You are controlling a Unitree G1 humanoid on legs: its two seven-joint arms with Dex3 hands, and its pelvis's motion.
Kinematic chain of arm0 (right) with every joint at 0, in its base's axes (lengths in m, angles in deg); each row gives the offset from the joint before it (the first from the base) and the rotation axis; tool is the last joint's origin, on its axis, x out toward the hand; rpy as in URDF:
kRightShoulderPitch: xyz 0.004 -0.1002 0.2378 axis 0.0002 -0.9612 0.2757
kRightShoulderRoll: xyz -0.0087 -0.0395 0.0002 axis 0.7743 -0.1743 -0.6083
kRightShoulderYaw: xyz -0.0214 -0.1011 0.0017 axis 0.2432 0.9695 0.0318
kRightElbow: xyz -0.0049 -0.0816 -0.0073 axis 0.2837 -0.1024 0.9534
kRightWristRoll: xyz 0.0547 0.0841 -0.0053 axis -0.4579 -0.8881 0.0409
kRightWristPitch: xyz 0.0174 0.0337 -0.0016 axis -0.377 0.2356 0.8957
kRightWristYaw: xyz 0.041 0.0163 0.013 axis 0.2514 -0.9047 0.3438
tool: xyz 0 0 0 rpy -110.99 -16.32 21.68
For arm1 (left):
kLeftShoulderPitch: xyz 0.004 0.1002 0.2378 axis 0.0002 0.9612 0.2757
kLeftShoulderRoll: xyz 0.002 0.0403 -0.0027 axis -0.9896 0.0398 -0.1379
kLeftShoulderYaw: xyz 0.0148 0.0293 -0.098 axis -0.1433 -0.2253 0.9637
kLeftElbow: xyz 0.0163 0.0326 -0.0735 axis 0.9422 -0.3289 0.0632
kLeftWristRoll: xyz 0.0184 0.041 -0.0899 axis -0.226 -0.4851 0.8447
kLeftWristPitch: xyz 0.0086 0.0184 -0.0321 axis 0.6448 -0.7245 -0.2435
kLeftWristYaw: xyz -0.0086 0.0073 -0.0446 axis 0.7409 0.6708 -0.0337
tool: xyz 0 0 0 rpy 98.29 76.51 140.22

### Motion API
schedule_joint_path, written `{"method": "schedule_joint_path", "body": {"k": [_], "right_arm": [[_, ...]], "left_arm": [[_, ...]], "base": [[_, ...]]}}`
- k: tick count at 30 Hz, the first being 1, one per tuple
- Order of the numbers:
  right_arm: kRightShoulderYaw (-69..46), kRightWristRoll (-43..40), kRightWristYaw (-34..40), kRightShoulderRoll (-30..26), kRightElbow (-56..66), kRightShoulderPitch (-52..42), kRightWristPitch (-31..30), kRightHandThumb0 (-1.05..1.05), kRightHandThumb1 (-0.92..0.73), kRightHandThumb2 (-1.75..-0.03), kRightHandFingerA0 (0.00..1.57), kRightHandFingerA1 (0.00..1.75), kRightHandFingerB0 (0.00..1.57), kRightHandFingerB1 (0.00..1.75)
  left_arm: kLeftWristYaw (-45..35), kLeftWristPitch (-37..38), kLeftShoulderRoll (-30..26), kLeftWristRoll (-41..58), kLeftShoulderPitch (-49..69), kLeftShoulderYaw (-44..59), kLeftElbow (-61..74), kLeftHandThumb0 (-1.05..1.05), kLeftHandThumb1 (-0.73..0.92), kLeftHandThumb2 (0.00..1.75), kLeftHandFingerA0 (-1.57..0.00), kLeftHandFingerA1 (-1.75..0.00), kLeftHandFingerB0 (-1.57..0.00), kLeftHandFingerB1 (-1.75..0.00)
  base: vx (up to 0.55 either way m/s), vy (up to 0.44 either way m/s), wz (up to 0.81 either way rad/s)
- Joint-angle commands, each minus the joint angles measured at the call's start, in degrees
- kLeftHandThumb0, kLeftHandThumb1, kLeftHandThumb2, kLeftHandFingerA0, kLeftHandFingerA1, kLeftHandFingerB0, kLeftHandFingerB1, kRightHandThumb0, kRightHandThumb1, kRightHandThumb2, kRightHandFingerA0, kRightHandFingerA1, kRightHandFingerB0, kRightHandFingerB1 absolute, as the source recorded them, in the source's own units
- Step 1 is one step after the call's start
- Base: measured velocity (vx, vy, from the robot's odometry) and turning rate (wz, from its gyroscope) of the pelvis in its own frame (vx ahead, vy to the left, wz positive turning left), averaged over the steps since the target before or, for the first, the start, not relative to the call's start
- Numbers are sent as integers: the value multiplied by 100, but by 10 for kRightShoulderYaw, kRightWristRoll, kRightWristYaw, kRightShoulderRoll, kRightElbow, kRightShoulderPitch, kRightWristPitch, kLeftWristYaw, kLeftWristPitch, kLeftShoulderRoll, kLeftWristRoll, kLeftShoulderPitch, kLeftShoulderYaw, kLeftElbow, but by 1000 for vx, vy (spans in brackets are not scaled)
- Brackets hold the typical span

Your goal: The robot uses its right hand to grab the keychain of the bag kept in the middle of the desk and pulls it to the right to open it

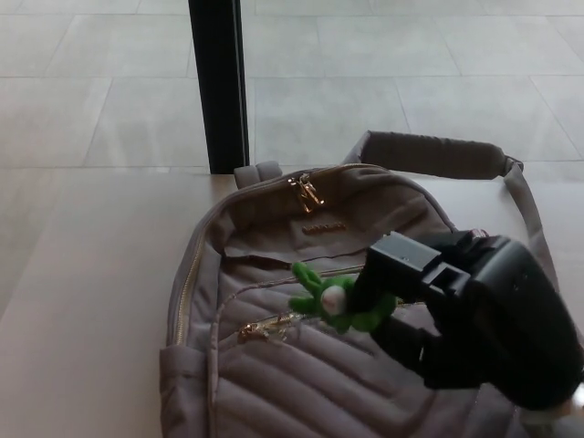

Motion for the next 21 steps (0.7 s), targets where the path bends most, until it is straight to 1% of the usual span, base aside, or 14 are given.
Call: {"method": "schedule_joint_path", "body": {"k": [1,5,6,7,11,12,13,14,15,16,17,19,20,21], "right_arm": [[-19,-22,-28,-46,-9,31,22,-38,-41,-131,108,175,71,175],[-30,-20,-34,-81,-25,41,34,-46,-53,-124,110,175,73,175],[-36,-17,-37,-95,-29,43,38,-44,-56,-124,123,175,85,150],[-38,-17,-37,-102,-33,43,40,-46,-55,-123,109,175,74,175],[-53,-24,-35,-139,-61,39,58,-39,-48,-125,107,175,73,175],[-61,-23,-28,-160,-81,38,73,-35,-41,-127,106,175,73,175],[-68,-20,-18,-178,-99,36,89,-33,-41,-127,102,175,80,167],[-72,-14,-15,-188,-107,34,92,-35,-43,-123,106,175,74,172],[-77,-7,-12,-199,-116,32,94,-40,-43,-116,128,144,107,131],[-82,-6,-6,-212,-131,30,102,-40,-43,-114,127,143,106,130],[-91,-8,-5,-227,-146,25,106,-34,-49,-115,103,175,83,158],[-98,-8,-5,-243,-159,22,110,-34,-49,-115,103,175,83,158],[-103,-8,-2,-250,-166,18,110,-33,-44,-115,103,175,77,163],[-113,-3,8,-262,-180,13,111,-38,-40,-113,126,142,104,127]], "left_arm": [[9,9,-6,-8,3,-1,-3,-81,91,67,-77,-56,-65,-46],[12,16,-5,-8,7,0,-1,-82,90,67,-81,-63,-68,-49],[13,17,-5,-8,8,-1,0,-82,90,67,-80,-61,-67,-48],[14,16,-5,-9,8,-1,0,-81,90,68,-79,-59,-67,-47],[16,15,-3,-12,8,-5,-4,-81,92,67,-79,-57,-64,-47],[18,16,-4,-15,9,-6,-4,-78,71,110,-74,-66,-60,-60],[19,13,-5,-15,9,-7,-3,-81,91,67,-80,-57,-65,-47],[20,13,-5,-15,10,-7,-3,-77,71,109,-74,-65,-60,-60],[19,14,-6,-15,11,-7,-2,-77,72,110,-73,-65,-59,-59],[18,17,-6,-14,12,-6,-1,-80,91,68,-78,-55,-62,-46],[17,16,-5,-12,13,-5,-3,-79,71,110,-74,-65,-59,-60],[17,14,-2,-11,13,-4,-5,-79,71,110,-74,-65,-59,-60],[16,9,-2,-10,12,-3,-5,-82,91,67,-78,-55,-64,-46],[13,1,0,-5,11,0,-5,-82,90,67,-78,-56,-64,-46]], "base": [[0,0,0],[0,0,0],[0,0,0],[0,0,0],[0,0,0],[0,0,0],[0,0,0],[0,0,0],[0,0,0],[0,0,0],[0,0,0],[0,0,0],[0,0,0],[0,0,0]]}}
